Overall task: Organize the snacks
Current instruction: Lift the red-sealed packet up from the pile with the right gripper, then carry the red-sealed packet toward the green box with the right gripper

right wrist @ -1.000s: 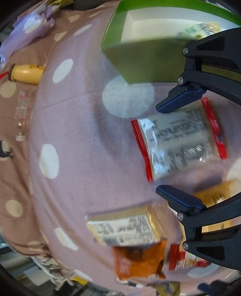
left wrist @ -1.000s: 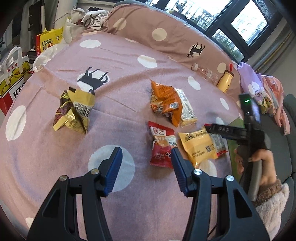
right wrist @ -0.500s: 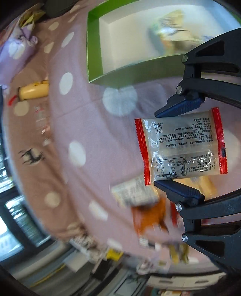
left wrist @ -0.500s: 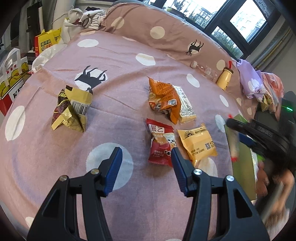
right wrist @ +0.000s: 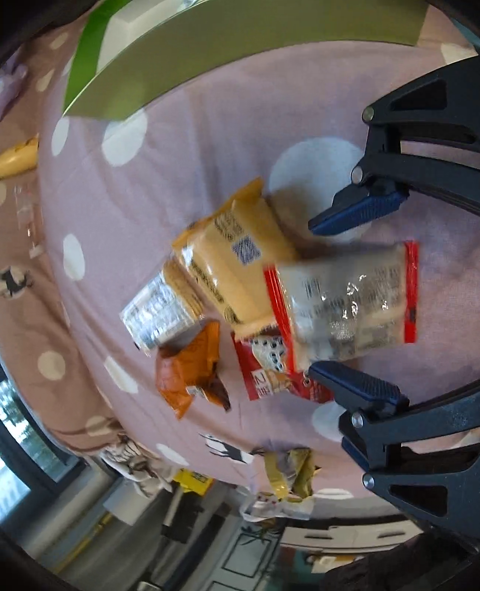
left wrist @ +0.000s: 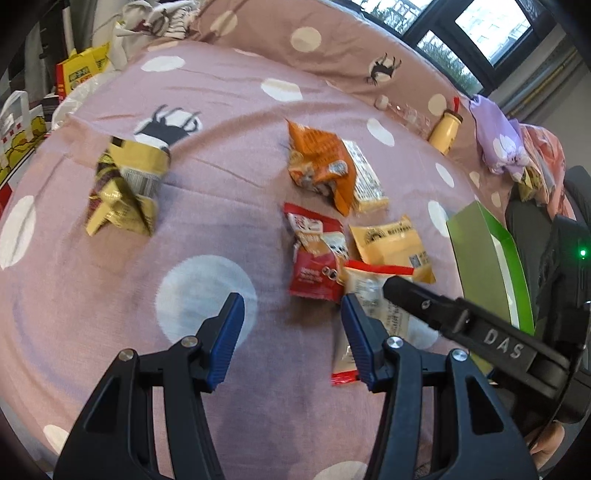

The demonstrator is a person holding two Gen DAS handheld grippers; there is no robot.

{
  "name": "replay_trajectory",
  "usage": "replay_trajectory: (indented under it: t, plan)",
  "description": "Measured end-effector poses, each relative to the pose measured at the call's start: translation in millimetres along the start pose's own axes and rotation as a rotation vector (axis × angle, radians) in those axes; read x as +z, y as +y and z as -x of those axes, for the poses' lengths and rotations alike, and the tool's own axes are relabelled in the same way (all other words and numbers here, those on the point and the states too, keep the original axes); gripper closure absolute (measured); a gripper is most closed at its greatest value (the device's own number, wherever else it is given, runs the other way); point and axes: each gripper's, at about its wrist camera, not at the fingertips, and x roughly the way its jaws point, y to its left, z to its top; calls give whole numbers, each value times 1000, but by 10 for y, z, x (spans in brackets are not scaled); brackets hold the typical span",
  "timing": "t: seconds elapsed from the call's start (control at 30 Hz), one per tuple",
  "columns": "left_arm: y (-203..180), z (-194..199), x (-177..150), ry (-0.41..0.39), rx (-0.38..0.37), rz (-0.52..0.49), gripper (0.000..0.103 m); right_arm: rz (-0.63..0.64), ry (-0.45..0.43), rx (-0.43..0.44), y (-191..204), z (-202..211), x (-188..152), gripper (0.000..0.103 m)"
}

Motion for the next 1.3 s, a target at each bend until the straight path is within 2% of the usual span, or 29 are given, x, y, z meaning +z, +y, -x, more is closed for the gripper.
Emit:
replay_trajectory:
  t: [0.13, 0.2, 0.27, 0.33, 0.4, 0.57, 0.63, 0.73, 0.83, 1.0, 1.3]
  plan:
    - [-155, -78, -69, 45, -55, -41, 49, -48, -49, 45, -152, 149, -67, 29]
    - [-253, -132, -119, 75, -71, -74, 49, -63, -21, 96, -191, 111, -88, 29]
    - [-331, -194, -159, 92, -64, -96, 49, -86, 0, 140, -212, 54, -96, 36]
    - [-372, -266, -196, 109, -59, -100, 49, -99, 26, 155, -216, -25, -105, 42]
    - [-395, -333, -217, 124, -56, -95, 49, -94, 36, 163, -219, -74, -119, 42]
    - [-475, -378, -249, 105, -59, -118, 49, -92, 60, 228, -194, -165, -131, 43]
    - [-510, -393, -271, 102, -67, -129, 50, -99, 74, 260, -202, -203, -136, 48]
    - [-554, -367, -308, 74, -44, -154, 53, -95, 65, 240, -203, -200, -160, 53]
    - [-612, -240, -348, 28, -58, -175, 54, -88, 27, 243, -204, -62, -200, 53]
    - [-781, 22, -418, -99, -77, -232, 56, -61, -99, 270, -192, 299, -273, 53]
    - [-909, 307, -456, -252, -131, -274, 58, 4, -284, 271, -85, 718, -302, 53]
